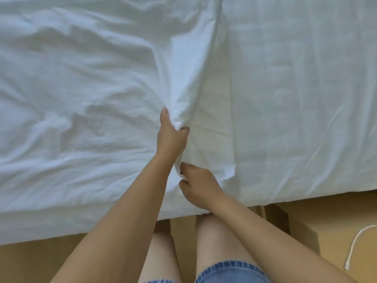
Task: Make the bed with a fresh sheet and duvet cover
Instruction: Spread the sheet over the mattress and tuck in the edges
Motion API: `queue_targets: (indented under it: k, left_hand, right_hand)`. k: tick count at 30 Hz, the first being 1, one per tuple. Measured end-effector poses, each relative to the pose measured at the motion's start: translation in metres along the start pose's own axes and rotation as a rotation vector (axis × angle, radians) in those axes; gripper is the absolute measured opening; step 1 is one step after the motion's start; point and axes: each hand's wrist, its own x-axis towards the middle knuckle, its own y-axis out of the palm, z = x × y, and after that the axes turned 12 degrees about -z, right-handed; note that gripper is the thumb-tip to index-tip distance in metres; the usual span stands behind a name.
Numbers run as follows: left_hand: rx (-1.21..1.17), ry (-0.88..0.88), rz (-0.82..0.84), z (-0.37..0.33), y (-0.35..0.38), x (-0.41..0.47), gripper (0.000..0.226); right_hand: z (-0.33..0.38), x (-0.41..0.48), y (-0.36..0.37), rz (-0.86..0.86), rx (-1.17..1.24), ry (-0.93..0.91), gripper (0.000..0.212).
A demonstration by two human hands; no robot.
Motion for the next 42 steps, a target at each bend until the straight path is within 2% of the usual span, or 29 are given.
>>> queue_targets:
  k: [2, 3, 5, 7, 9, 11, 13, 14, 16, 18, 19, 21, 22, 23, 25, 27, 28, 29, 30, 31, 32, 34, 35, 37, 38, 39, 40, 41, 42]
  left_hand:
    - [0.137, 0.105, -0.027, -0.005, -0.015, 0.004, 0.066]
    - [0.188, 0.148, -0.012, -0.005, -0.021, 0.001, 0.066]
    - [0.239, 0.219, -0.001, 0.001, -0.031, -0.013, 0.066]
    - [0.239, 0.281, -0.012, 0.015, -0.040, -0.034, 0.064]
    - [0.222, 0.288, -0.008, 0.028, -0.054, -0.054, 0.062]
    - [0.170, 0.199, 0.030, 0.039, -0.070, -0.064, 0.057]
    - [0.025, 0.035, 0.070, 0.039, -0.093, -0.062, 0.057]
    - [-0.108, -0.077, 0.056, 0.036, -0.105, -0.057, 0.068]
    - [-0.392, -0.304, 0.002, 0.027, -0.127, -0.038, 0.085]
    - [-0.475, -0.447, -0.064, 0.022, -0.141, -0.015, 0.094]
    - [-0.472, -0.471, -0.110, 0.022, -0.144, -0.007, 0.088]
    - [-0.405, -0.405, -0.260, 0.030, -0.144, 0.001, 0.049]
    - [-0.365, -0.365, -0.302, 0.036, -0.143, 0.002, 0.038]
    - [-0.356, -0.343, -0.319, 0.043, -0.142, 0.000, 0.038]
    - [-0.386, -0.302, -0.330, 0.055, -0.148, -0.010, 0.043]
    - [-0.439, -0.271, -0.302, 0.066, -0.155, -0.023, 0.044]
    - [-0.462, -0.262, -0.277, 0.072, -0.159, -0.031, 0.041]
    - [-0.476, -0.250, -0.243, 0.076, -0.164, -0.040, 0.039]
    - [-0.491, -0.240, -0.210, 0.081, -0.169, -0.048, 0.037]
    - [-0.497, -0.243, -0.193, 0.088, -0.175, -0.054, 0.034]
    - [-0.512, -0.261, -0.191, 0.094, -0.182, -0.056, 0.028]
    - [-0.606, -0.333, -0.202, 0.114, -0.202, -0.055, 0.017]
    - [-0.689, -0.387, -0.192, 0.126, -0.214, -0.050, 0.027]
    - [-0.820, -0.511, -0.193, 0.142, -0.237, -0.040, 0.076]
    - [-0.840, -0.549, -0.222, 0.151, -0.250, -0.034, 0.102]
    - [-0.846, -0.563, -0.257, 0.159, -0.260, -0.027, 0.115]
    - [-0.851, -0.556, -0.278, 0.167, -0.270, -0.019, 0.115]
    - [-0.856, -0.528, -0.291, 0.173, -0.278, -0.013, 0.100]
    - [-0.850, -0.482, -0.313, 0.175, -0.283, -0.007, 0.069]
  right_hand:
    - [-0.004, 0.001, -0.011, -0.078, 0.162, 0.088, 0.008]
    - [-0.004, 0.005, -0.019, -0.176, 0.279, 0.180, 0.006]
    - [0.003, 0.025, -0.041, -0.368, 0.574, 0.382, 0.042]
    - [0.012, 0.061, -0.059, -0.332, 0.905, 0.522, 0.070]
    - [0.026, 0.100, -0.063, -0.267, 1.047, 0.573, 0.080]
    - [0.050, 0.125, -0.055, -0.378, 1.009, 0.553, 0.066]
    - [0.073, 0.128, -0.039, -0.429, 0.814, 0.466, 0.052]
    - [0.083, 0.121, -0.030, -0.354, 0.726, 0.387, 0.048]
    - [0.098, 0.096, -0.010, -0.075, 0.605, 0.211, 0.036]
    - [0.107, 0.065, 0.007, 0.181, 0.516, 0.075, 0.030]
    - [0.109, 0.053, 0.011, 0.233, 0.475, 0.046, 0.028]
    - [0.105, 0.039, 0.017, 0.262, 0.386, 0.025, 0.031]
    - [0.102, 0.036, 0.018, 0.270, 0.337, 0.025, 0.034]
    - [0.102, 0.036, 0.014, 0.258, 0.330, 0.037, 0.032]
    - [0.102, 0.046, 0.008, 0.064, 0.504, 0.223, 0.006]
    - [0.107, 0.067, 0.004, -0.177, 0.701, 0.472, 0.050]
    - [0.109, 0.080, 0.004, -0.182, 0.713, 0.553, 0.077]
    - [0.115, 0.090, 0.008, -0.106, 0.679, 0.596, 0.098]
    - [0.123, 0.098, 0.016, 0.009, 0.635, 0.602, 0.110]
    - [0.131, 0.104, 0.028, 0.124, 0.587, 0.589, 0.110]
    - [0.140, 0.107, 0.041, 0.219, 0.547, 0.563, 0.097]
    - [0.164, 0.104, 0.067, 0.332, 0.463, 0.478, 0.048]
    - [0.174, 0.099, 0.080, 0.345, 0.419, 0.436, 0.031]
    - [0.189, 0.082, 0.103, 0.361, 0.373, 0.321, 0.017]
    - [0.199, 0.071, 0.115, 0.392, 0.349, 0.244, 0.018]
    - [0.208, 0.061, 0.127, 0.439, 0.315, 0.174, 0.021]
    - [0.215, 0.052, 0.139, 0.500, 0.272, 0.116, 0.022]
    - [0.222, 0.044, 0.149, 0.560, 0.207, 0.070, 0.020]
    - [0.226, 0.039, 0.159, 0.598, 0.135, 0.034, 0.020]
